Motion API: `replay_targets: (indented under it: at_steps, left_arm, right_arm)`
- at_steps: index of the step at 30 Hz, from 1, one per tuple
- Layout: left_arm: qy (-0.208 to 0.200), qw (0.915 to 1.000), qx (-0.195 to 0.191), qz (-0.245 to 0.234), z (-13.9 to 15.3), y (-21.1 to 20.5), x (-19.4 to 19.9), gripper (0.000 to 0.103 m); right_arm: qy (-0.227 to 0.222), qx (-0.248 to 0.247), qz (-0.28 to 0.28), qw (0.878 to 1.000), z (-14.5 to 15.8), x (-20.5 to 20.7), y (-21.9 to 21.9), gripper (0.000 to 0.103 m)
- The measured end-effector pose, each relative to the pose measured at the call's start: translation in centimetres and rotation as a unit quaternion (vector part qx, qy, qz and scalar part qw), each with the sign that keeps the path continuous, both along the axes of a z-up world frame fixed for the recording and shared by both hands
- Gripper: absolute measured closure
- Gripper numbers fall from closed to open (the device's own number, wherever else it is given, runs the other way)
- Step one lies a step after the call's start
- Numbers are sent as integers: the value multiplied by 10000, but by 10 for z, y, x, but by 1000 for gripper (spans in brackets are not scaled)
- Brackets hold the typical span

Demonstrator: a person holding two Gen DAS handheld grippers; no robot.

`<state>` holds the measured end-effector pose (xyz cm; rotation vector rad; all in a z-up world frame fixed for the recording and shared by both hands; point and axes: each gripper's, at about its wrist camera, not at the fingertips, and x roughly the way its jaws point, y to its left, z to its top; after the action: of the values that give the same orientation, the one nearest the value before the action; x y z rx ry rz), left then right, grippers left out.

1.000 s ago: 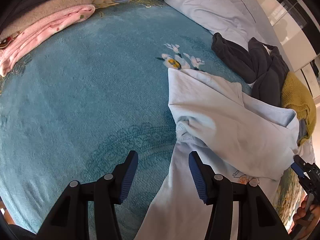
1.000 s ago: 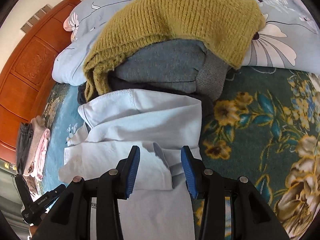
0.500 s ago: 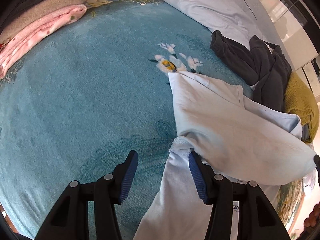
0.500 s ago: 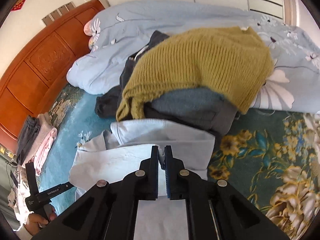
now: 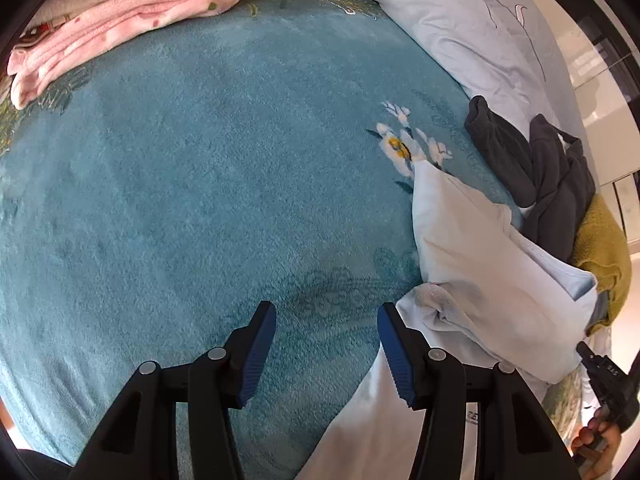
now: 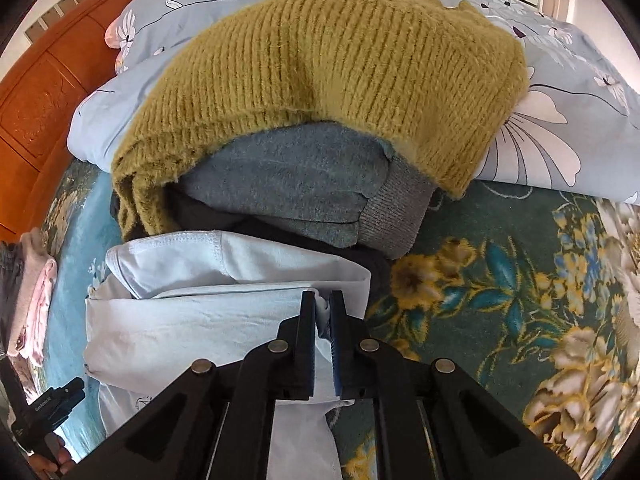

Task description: Fold clothes

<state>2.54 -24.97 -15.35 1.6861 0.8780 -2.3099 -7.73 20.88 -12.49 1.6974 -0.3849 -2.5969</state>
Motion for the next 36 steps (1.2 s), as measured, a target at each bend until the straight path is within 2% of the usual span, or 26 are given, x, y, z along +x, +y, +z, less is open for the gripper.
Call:
replay_targets:
  at_steps: [4, 7, 10, 15, 19, 30, 33, 34, 35, 36]
  left_arm:
    - [55, 9995, 293, -86, 1, -1, 9, 46]
    - [-64, 9982, 596, -99, -2, -1, 16, 46]
    - [-183, 9957, 897, -112, -6, 0, 23, 46]
    - [-380, 9894, 1398, -134, -13, 2, 35, 46]
    - [-834, 9824, 1637, -331, -22, 9, 42, 46]
    - [-1364, 9765, 1360, -965, -18, 36, 51, 44]
    - [-1523, 9736, 1296, -1100, -18, 42, 53, 48]
    - [-1575, 9725, 1275, -1145, -18, 44, 54, 57]
    - [-1619, 9718, 1247, -1174, -18, 46, 54, 70]
    - [-1659, 9713, 1216, -1195, -19, 47, 54, 77]
  right_arm:
    - [54, 0, -329, 9994, 6, 7, 14, 72]
    - [37, -138, -662, 9977, 9, 23, 32, 68]
    - [-270, -520, -875, 9944, -3, 54, 46, 66]
    - [-846, -993, -853, 9878, -31, 119, 47, 66]
    - [-1079, -1447, -788, 9804, -41, 163, 42, 66]
    - [-1591, -1972, -532, 9659, -55, 230, 14, 65]
    - [-1687, -2120, -350, 9620, -59, 234, 6, 66]
    - [-1689, -2128, -291, 9619, -59, 237, 4, 70]
    - [-1684, -2135, -238, 9620, -59, 238, 4, 76]
    - [-1679, -2130, -205, 9623, -58, 238, 4, 92]
